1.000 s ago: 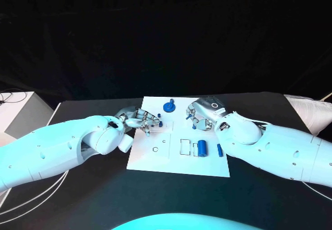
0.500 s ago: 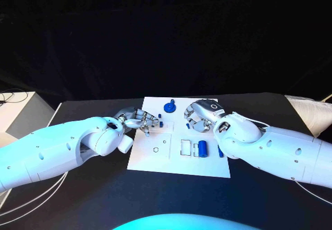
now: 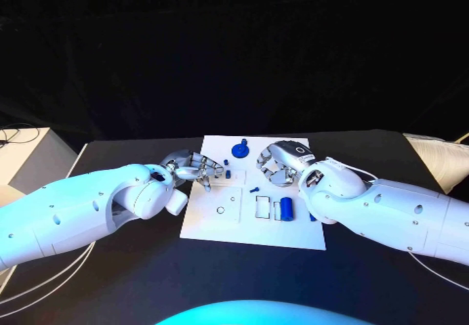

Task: Assemble the parts on the task board

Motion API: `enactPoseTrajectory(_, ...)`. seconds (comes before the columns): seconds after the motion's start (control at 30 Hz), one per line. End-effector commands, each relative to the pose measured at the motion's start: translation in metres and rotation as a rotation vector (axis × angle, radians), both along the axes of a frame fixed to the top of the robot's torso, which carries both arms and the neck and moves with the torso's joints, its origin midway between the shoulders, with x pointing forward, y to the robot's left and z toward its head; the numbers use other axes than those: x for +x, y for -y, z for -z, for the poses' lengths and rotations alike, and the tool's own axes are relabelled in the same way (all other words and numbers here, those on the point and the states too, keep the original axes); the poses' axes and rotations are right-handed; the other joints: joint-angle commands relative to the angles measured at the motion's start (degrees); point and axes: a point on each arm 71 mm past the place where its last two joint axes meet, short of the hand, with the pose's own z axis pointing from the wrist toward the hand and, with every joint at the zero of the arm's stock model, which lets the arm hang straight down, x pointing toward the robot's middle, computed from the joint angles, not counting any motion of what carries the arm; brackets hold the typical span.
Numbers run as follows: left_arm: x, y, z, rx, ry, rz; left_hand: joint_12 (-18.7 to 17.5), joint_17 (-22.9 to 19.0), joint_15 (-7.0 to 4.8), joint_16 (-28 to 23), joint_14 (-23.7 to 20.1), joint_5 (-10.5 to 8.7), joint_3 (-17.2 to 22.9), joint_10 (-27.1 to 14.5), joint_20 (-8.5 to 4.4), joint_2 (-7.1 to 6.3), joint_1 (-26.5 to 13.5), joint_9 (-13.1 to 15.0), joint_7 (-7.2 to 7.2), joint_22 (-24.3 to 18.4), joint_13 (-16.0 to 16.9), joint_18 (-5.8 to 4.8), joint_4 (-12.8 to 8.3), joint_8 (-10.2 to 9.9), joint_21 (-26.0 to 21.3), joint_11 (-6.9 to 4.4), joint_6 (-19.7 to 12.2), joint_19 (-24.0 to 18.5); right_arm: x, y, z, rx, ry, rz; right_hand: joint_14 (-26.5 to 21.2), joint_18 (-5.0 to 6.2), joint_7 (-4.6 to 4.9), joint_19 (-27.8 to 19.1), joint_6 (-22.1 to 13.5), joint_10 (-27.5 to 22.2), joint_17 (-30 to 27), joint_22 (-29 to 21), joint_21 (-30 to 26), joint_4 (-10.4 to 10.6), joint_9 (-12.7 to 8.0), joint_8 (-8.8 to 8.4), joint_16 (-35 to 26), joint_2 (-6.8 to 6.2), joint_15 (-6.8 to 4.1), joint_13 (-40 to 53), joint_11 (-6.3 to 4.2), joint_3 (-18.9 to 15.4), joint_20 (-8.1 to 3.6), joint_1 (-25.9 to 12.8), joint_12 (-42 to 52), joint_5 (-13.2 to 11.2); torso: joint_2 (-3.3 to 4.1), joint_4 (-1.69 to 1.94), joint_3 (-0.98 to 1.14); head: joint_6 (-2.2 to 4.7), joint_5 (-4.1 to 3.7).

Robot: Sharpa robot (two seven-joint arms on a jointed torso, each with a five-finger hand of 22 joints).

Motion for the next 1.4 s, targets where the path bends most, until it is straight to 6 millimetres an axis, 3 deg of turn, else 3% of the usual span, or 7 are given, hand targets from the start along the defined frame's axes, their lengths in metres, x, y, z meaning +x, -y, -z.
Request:
enactPoseTrajectory(0.03, 0.000, 0.001, -0.001, -0.012, 0.012, -0.002, -0.4, 0.1, -0.11, -0.3, 0.4, 0.00, 0.0, 0.5, 0.05, 0.05, 0.7, -0.1, 0.04, -0.1, -0.1, 0.89, 0.2, -0.3, -0.4, 0.00, 0.2, 0.5, 0.000, -0.001, 0.003, -0.025, -0.028, -0.010, 0.9, 1.07, 0.17, 0.7, -0.5, 1.1, 0.1, 0.0, -0.1, -0.2, 0.2, 0.29, -0.2, -0.35, 0.20, 0.0, -0.11, 0.3, 0.22, 0.1, 0.4, -0.1, -0.06, -0.07, 0.03, -0.12, 0.02)
enactPoseTrajectory(0.27, 0.000, 0.001, -0.001, -0.012, 0.012, -0.003, -0.4, 0.1, -0.11, -0.3, 0.4, 0.00, 0.0, 0.5, 0.05, 0.05, 0.7, -0.1, 0.04, -0.1, -0.1, 0.89, 0.2, -0.3, -0.4, 0.00, 0.2, 0.5, 0.003, -0.006, 0.010, -0.082, -0.076, -0.011, 2.0, 0.32, -0.42, 1.8, -4.4, 6.3, 3.2, 1.3, 4.5, -0.8, -0.6, -2.25, 1.9, -2.52, -0.57, 0.8, -1.21, -1.6, -0.44, -0.1, 1.3, -4.6, -0.06, -0.09, 0.08, -0.17, 0.04)
enactPoseTrajectory(0.53, 0.000, 0.002, -0.001, -0.012, 0.012, -0.004, -0.5, 0.1, -0.11, -0.4, 0.4, 0.03, 0.1, 0.6, 0.03, 0.24, 1.1, -0.2, 0.05, -0.2, -0.1, 0.89, 0.2, -0.4, -0.5, 0.00, 0.3, 0.6, 0.004, -0.015, 0.025, -0.187, -0.167, -0.046, 2.1, -0.14, -0.60, 2.1, -4.9, 8.6, 4.4, 2.2, 7.1, -1.1, -1.1, -3.11, 2.7, -4.62, -0.76, 1.6, -1.58, -4.4, -0.68, -0.1, 1.6, -5.3, -0.01, 0.08, 0.06, -0.34, -0.03)
enactPoseTrajectory(0.67, 0.000, 0.002, -0.001, -0.012, 0.012, -0.004, -0.6, 0.1, -0.12, -0.4, 0.4, 0.03, 0.2, 0.6, 0.03, 0.27, 1.2, -0.2, 0.04, -0.2, -0.1, 0.89, 0.2, -0.4, -0.6, 0.00, 0.3, 0.6, 0.005, -0.017, 0.030, -0.213, -0.184, -0.052, 2.1, -0.51, -0.84, 2.5, -3.9, 10.7, 4.9, 3.3, 9.8, -0.5, -1.1, -3.00, 3.1, -4.57, -1.13, 2.6, -2.12, -6.0, -0.94, -0.4, 2.5, -5.3, 0.01, 0.07, 0.07, -0.45, -0.01)
enactPoseTrajectory(0.83, 0.000, 0.002, -0.001, -0.013, 0.012, -0.003, -0.6, 0.1, -0.12, -0.4, 0.4, 0.03, 0.2, 0.6, 0.03, 0.27, 1.2, -0.2, 0.04, -0.2, -0.1, 0.89, 0.2, -0.4, -0.6, 0.00, 0.3, 0.6, 0.005, -0.017, 0.033, -0.248, -0.176, -0.063, 2.4, -0.72, -2.28, 2.7, -1.4, 14.8, 6.4, 4.3, 11.9, 0.0, -1.3, -2.43, 4.1, -4.88, -2.44, 7.0, -3.84, -10.0, -1.94, -0.1, 7.1, -5.4, -0.04, 0.05, 0.01, -0.66, 0.04)
enactPoseTrajectory(0.97, 0.000, 0.002, -0.001, -0.013, 0.012, -0.003, -0.6, 0.1, -0.12, -0.4, 0.4, 0.03, 0.2, 0.6, 0.03, 0.27, 1.2, -0.2, 0.04, -0.2, -0.1, 0.89, 0.2, -0.4, -0.6, 0.00, 0.3, 0.6, 0.004, -0.018, 0.033, -0.271, -0.156, -0.074, 2.5, -0.89, -2.69, 2.7, 0.0, 10.9, 7.1, 5.2, 13.0, 1.2, -2.4, -2.80, 4.7, -4.27, -2.88, 16.1, -4.33, -13.5, -2.60, 0.6, 14.6, -5.6, -0.03, 0.00, 0.00, -0.78, 0.16)
enactPoseTrajectory(1.4, 0.001, 0.002, -0.001, -0.012, 0.011, -0.006, -0.7, 0.2, -0.13, -0.5, 0.4, 0.04, 0.3, 0.7, 0.00, 0.44, 1.5, -0.2, 0.03, -0.3, -0.1, 0.89, 0.1, -0.4, -0.6, -0.01, 0.3, 0.7, 0.003, -0.021, 0.030, -0.294, -0.066, -0.102, 2.9, -1.27, -3.51, 2.9, 1.5, 5.5, 8.3, 6.6, 15.5, 2.4, -3.6, -2.67, 5.5, -3.90, -3.34, 28.3, -4.89, -15.1, -2.83, 1.9, 25.5, -5.3, -0.05, 0.00, 0.03, -1.00, 0.29)
